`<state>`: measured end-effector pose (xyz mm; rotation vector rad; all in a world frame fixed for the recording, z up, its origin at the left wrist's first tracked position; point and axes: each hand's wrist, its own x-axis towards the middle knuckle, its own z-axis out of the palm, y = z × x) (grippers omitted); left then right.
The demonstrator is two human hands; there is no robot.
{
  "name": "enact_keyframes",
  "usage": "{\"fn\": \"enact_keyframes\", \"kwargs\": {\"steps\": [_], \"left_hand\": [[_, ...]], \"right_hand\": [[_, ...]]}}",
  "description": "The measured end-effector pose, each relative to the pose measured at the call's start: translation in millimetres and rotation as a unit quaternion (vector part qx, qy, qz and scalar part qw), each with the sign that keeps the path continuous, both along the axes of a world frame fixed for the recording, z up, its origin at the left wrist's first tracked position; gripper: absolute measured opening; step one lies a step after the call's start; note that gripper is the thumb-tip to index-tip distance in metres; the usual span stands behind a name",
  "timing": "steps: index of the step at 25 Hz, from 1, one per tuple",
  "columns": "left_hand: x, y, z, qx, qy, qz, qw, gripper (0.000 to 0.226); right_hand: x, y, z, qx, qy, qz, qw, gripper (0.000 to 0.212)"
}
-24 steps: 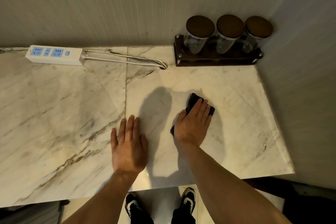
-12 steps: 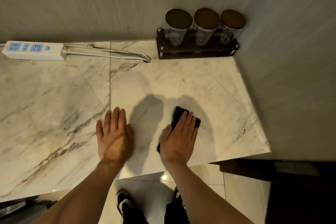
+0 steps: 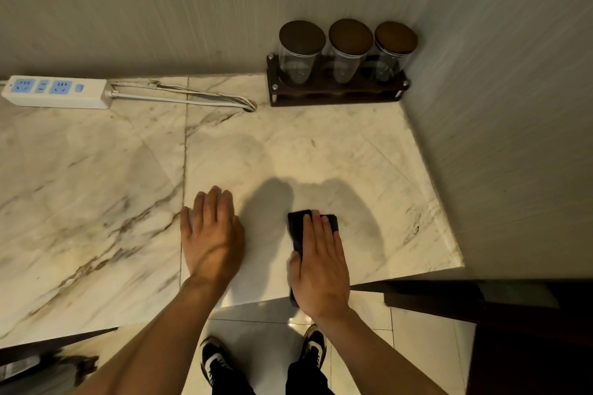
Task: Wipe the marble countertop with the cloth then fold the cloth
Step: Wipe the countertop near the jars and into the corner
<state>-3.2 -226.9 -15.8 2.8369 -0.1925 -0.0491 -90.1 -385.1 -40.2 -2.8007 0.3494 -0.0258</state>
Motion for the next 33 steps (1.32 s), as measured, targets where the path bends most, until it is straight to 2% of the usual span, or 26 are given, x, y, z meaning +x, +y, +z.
{"fn": "enact_keyframes", "kwargs": {"steps": [6,11,22,33], "left_hand": [[-5,-45,-13,-0.061,0.016,0.036,0.997,0.048],[-9,-52,-29,-0.023,0.023,0.037,0.999,0.059],[-9,-53,-31,0.013,0.027,0.039,0.999,0.064],[-8,-55,-25,0.038,0.05,0.046,0.997,0.064]], "right_hand": [[-2,-56,8,-0.022,0.029,0.208,0.977,0.063],[12,-82,10,-0.034,0.068,0.3,0.951,0.063],[63,-109,10,-0.041,0.073,0.382,0.92,0.063],[122,-126,7,-0.044,0.051,0.39,0.918,0.065]]}}
